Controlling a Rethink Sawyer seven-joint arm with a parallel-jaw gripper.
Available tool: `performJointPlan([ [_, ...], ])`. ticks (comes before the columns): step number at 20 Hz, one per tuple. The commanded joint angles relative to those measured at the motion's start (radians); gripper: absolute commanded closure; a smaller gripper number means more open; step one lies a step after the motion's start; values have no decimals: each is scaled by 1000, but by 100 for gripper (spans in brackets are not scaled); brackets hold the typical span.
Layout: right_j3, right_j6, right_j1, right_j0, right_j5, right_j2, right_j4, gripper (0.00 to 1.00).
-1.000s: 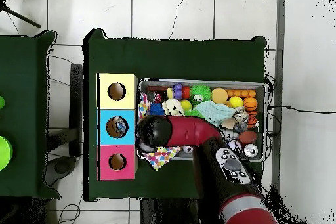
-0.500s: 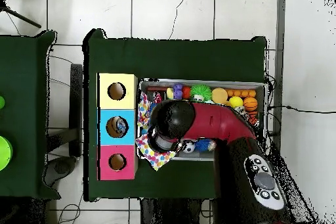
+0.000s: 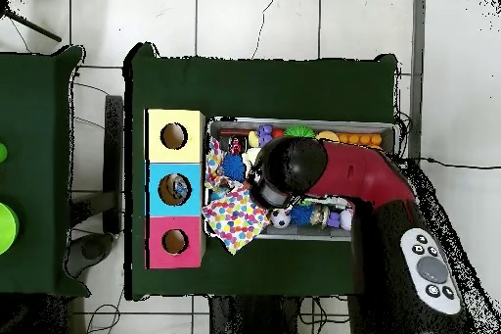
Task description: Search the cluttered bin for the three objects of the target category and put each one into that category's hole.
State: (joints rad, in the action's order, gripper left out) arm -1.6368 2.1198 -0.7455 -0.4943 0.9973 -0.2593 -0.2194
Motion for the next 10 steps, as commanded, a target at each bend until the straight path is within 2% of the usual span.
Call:
performJointPlan([
  [1, 73, -153, 115, -33, -95, -61, -92, 0],
  [6, 97, -103, 139, -34, -106, -43, -99, 0],
  [10, 115, -110, 153, -52, -102, -47, -101, 0],
])
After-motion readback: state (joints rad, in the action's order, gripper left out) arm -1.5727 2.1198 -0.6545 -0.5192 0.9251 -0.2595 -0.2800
